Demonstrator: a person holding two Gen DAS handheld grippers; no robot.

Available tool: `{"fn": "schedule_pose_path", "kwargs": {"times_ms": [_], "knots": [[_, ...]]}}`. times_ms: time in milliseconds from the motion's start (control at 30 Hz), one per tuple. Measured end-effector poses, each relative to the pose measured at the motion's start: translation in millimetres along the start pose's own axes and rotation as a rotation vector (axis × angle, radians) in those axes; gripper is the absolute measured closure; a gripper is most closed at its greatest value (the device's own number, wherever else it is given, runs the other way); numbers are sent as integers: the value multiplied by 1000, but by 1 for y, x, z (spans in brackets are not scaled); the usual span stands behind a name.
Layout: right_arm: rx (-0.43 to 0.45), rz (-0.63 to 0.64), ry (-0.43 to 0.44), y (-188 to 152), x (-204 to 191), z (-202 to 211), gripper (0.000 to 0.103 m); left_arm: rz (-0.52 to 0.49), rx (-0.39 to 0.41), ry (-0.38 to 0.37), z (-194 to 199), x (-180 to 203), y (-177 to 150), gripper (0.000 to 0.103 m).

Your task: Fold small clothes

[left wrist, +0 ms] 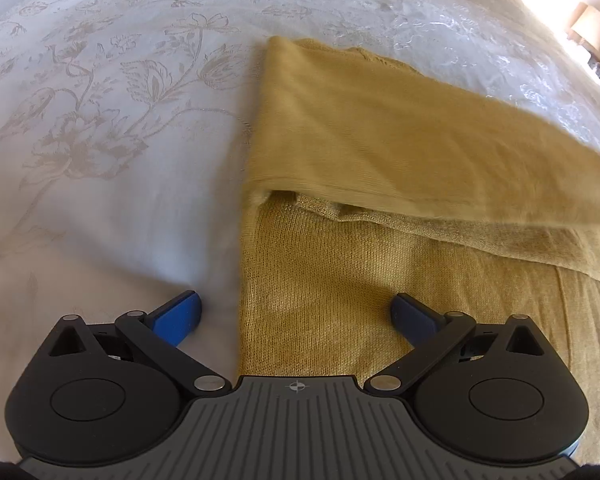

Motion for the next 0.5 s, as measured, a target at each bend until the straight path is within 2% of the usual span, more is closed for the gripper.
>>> {"fn": "schedule_pose_path", "kwargs": {"times_ms": [100,167,233,300,367,400,500], "knots": [[-45,-29,-21,-9,12,-19,90,-2,-6,-4,0,-1,2,0],[-60,-22,-12,-15,11,-25,82,-1,-12,-12,0,-2,3,0],[-74,-6,-18,-20,9,-29,81,13,-8,-33,2,-4,5,0],[-85,5,-29,-26,10,-31,69,39,-3,-64,5,-8,6,0],[-88,14,-47,-31,13,-33,42,62,-13,-94,12,-10,9,0],[-89,15,-54,-34,16,-34,38,72,-8,-103,18,-12,13,0],[-93,10,-76,-42,23,-36,25,56,79,-76,39,-15,33,0]]}}
Point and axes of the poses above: each gripper's, at about its wrist camera, not at the fingertips, and z roughly against the way its jaws point, x to its right, y to its top, the point moved 9 cm from there along -z, roughly the way its jaws point, and after that the axes turned 6 degrees about -z, right-handed, at the moved point
